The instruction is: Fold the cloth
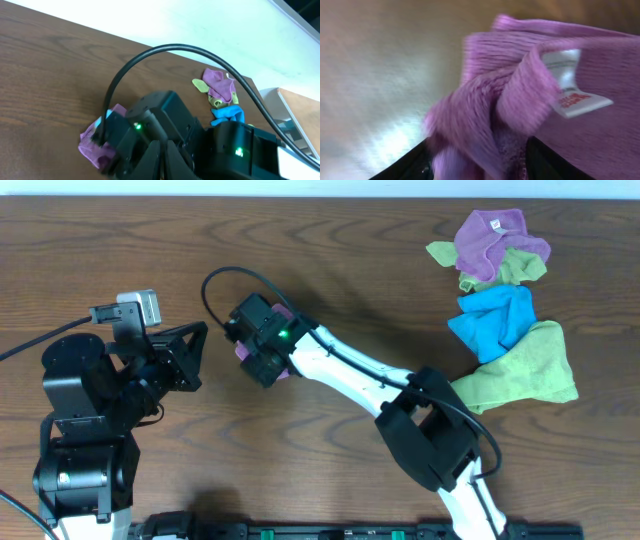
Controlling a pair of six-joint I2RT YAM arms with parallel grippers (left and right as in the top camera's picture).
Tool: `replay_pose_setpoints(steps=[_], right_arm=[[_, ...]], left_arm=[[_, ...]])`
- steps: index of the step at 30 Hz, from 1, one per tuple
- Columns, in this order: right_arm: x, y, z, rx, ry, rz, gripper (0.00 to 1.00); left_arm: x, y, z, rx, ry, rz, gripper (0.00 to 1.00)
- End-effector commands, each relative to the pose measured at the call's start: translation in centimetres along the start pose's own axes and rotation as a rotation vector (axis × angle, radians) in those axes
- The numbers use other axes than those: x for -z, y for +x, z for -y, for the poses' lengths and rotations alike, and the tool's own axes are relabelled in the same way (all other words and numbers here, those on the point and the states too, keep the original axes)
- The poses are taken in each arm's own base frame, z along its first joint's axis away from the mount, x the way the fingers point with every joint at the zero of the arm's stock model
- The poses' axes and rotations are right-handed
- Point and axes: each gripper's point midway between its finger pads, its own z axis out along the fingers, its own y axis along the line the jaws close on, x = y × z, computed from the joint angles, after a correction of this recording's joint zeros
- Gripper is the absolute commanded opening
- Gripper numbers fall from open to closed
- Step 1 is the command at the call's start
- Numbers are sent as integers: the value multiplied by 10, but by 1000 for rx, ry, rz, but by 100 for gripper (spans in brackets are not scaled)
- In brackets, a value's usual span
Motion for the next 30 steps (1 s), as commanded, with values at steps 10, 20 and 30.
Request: replay_pose_setpoints(steps=[10,20,30], right_arm=[[2,-10,-33,26,-98,27,61],[72,-61,18,78,118,121,78],[112,-49,104,-42,319,62,77]], left_arm=[[2,0,5,-13,23,-1,6],[4,-10,10,-31,39,42,6],[9,-16,11,-45,28,76,6]])
